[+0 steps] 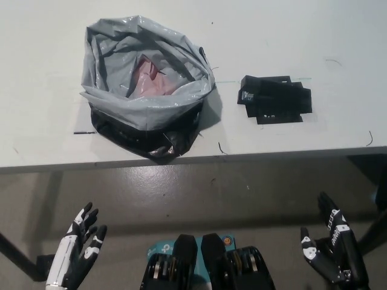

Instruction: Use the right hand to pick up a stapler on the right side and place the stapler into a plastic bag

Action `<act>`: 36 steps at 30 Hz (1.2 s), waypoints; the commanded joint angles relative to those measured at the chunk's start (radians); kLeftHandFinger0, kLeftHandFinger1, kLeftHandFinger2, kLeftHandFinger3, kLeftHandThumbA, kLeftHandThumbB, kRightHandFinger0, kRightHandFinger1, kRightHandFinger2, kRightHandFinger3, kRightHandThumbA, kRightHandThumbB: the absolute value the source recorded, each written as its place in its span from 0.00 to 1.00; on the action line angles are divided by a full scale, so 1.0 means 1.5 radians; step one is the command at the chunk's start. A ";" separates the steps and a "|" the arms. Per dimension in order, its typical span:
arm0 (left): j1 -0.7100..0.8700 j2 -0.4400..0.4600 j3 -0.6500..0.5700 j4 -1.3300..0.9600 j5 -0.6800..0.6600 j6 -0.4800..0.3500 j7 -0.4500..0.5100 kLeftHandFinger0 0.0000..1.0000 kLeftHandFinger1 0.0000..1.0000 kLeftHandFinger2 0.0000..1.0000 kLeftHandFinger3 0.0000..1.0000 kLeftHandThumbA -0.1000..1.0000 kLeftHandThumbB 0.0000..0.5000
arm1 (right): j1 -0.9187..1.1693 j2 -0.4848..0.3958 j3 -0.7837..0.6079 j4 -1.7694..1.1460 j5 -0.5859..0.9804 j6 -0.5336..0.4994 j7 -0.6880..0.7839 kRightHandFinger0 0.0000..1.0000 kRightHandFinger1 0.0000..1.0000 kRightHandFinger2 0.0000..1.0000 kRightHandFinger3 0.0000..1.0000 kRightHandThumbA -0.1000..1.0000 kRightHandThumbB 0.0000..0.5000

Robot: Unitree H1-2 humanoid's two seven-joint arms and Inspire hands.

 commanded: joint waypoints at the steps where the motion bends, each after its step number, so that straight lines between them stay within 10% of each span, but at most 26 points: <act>1: 0.007 0.007 0.002 -0.022 0.005 -0.029 -0.004 1.00 1.00 1.00 1.00 0.77 0.07 | -0.003 -0.001 0.000 -0.007 -0.014 -0.045 -0.008 1.00 1.00 1.00 1.00 0.49 0.56; 18: 0.017 0.013 0.005 -0.029 -0.007 -0.011 -0.017 1.00 1.00 1.00 1.00 0.77 0.03 | -0.003 0.004 0.005 0.004 -0.017 -0.052 -0.005 1.00 1.00 1.00 1.00 0.51 0.65; 25: 0.021 0.023 0.002 -0.050 -0.085 0.046 -0.073 1.00 1.00 1.00 1.00 1.00 0.04 | -0.010 -0.006 0.016 0.021 -0.026 -0.081 0.001 1.00 1.00 1.00 1.00 0.66 0.68; 31: 0.020 0.019 0.005 -0.049 -0.088 0.050 -0.071 1.00 1.00 1.00 1.00 1.00 0.00 | -0.011 -0.010 0.020 0.030 -0.027 -0.086 0.004 1.00 1.00 1.00 1.00 0.68 0.67; 36: 0.021 0.017 0.007 -0.046 -0.089 0.045 -0.069 1.00 1.00 1.00 1.00 1.00 0.20 | -0.013 -0.009 0.022 0.040 -0.023 -0.096 0.006 1.00 1.00 1.00 1.00 0.67 0.66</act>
